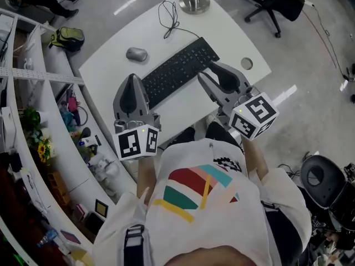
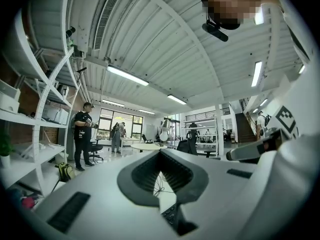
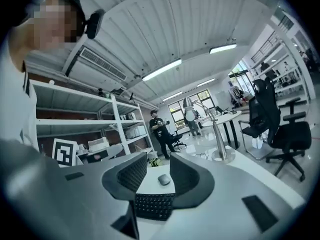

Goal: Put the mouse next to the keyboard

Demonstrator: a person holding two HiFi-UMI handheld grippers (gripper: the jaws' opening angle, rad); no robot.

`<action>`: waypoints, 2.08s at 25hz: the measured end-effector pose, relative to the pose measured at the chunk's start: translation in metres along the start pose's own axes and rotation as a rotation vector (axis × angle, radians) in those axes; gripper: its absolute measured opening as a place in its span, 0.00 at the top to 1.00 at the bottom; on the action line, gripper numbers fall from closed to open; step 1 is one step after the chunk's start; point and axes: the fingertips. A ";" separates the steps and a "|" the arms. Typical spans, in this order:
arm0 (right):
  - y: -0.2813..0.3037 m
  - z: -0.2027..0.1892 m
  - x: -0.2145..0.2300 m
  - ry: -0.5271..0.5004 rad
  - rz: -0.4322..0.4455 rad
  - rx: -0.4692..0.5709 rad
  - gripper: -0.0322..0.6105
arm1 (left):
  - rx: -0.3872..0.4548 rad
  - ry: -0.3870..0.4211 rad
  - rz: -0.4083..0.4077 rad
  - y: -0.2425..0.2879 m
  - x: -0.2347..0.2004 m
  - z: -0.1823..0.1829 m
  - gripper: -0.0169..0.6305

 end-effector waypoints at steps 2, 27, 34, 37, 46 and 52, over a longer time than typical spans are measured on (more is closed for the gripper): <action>0.002 0.004 0.002 -0.055 0.023 -0.027 0.73 | 0.002 -0.006 0.037 -0.003 0.005 0.003 0.91; 0.312 -0.162 -0.030 -0.441 0.348 -0.656 0.46 | -0.139 -0.177 0.395 -0.051 -0.116 -0.067 0.91; 0.351 -0.216 0.002 -0.506 0.254 -0.813 0.46 | -0.165 -0.232 0.405 -0.044 -0.135 -0.095 0.91; 0.358 -0.231 0.007 -0.487 0.236 -0.861 0.46 | -0.162 -0.239 0.419 -0.045 -0.147 -0.098 0.91; 0.364 -0.249 0.013 -0.461 0.180 -0.930 0.46 | -0.172 -0.258 0.442 -0.053 -0.167 -0.103 0.91; 0.367 -0.248 0.014 -0.450 0.178 -0.925 0.47 | -0.171 -0.265 0.424 -0.047 -0.167 -0.105 0.91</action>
Point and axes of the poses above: the fingertips, and each gripper's own axes: y forward along the fingers, x to its right, z out of its top, and after that the axes turned 2 degrees about y, right-handed
